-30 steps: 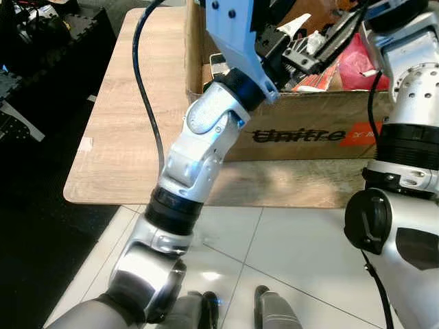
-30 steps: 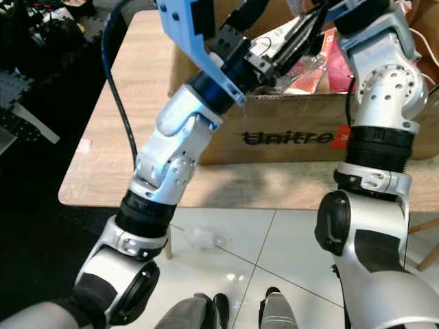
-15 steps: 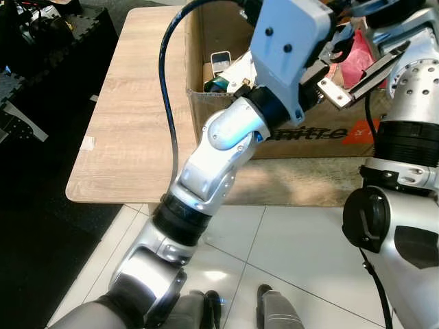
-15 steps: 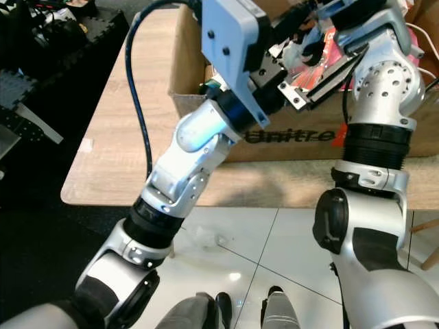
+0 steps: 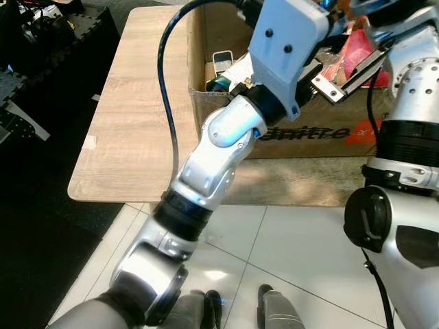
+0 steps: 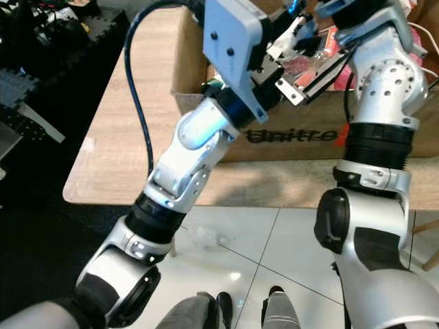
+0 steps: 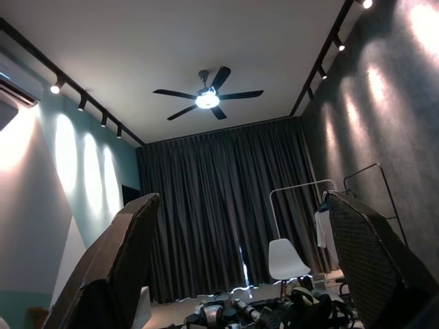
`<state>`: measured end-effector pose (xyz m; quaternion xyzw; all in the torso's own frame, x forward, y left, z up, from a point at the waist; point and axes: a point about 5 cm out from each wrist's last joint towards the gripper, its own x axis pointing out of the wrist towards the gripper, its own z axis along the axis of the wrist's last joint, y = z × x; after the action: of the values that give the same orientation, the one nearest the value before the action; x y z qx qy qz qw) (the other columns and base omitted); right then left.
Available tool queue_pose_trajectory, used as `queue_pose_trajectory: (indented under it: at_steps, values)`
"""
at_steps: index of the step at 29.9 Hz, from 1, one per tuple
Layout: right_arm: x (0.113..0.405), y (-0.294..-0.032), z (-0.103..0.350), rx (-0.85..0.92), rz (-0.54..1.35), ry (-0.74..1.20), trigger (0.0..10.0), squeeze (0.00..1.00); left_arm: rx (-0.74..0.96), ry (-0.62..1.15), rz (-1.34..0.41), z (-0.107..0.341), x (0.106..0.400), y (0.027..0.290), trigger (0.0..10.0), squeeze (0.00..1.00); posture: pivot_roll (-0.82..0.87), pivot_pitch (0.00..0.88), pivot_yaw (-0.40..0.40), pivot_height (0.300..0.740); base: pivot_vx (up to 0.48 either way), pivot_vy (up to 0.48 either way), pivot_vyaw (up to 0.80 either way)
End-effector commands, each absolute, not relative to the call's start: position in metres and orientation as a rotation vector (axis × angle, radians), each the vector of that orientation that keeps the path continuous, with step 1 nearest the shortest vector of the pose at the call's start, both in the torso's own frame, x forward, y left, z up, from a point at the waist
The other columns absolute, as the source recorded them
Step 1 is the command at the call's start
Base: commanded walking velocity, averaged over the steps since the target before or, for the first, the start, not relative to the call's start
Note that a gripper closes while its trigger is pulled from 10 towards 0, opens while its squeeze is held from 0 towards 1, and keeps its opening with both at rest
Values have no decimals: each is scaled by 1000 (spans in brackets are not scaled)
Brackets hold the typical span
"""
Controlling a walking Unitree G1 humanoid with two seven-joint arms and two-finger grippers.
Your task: Picking trash to rubbish bin
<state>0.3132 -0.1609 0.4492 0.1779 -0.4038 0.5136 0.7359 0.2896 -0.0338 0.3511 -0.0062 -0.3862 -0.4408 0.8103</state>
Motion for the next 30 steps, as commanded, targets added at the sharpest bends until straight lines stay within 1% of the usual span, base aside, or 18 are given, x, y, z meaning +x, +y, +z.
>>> queue_pose_trajectory:
  at_steps: [1, 10, 19, 20, 27, 30]
  values:
    - [298, -158, 456, 358, 1194, -936, 10000, 0, -66, -767, -783, 348, 312, -13, 10000, 0, -109, 274, 144, 740, 0, 0, 0]
    - [293, -146, 450, 339, 1255, -903, 10000, 0, -55, -775, -827, 345, 303, -26, 10000, 0, -128, 268, 145, 740, 0, 0, 0]
    - [289, -141, 450, 343, 1285, -901, 10000, 0, -6, -745, -807, 340, 304, -35, 10000, 0, -133, 269, 151, 740, 0, 0, 0]
    - [288, -141, 450, 343, 1286, -903, 10000, 0, 8, -737, -806, 339, 305, -36, 0, 0, -133, 271, 153, 740, 0, 0, 0]
    - [286, -142, 451, 342, 1277, -912, 10000, 0, 35, -711, -781, 335, 311, -36, 0, 0, -131, 273, 155, 740, 0, 0, 0]
    - [286, -142, 451, 339, 1263, -916, 10000, 0, 41, -702, -811, 334, 312, -37, 0, 0, -128, 274, 154, 740, 0, 0, 0]
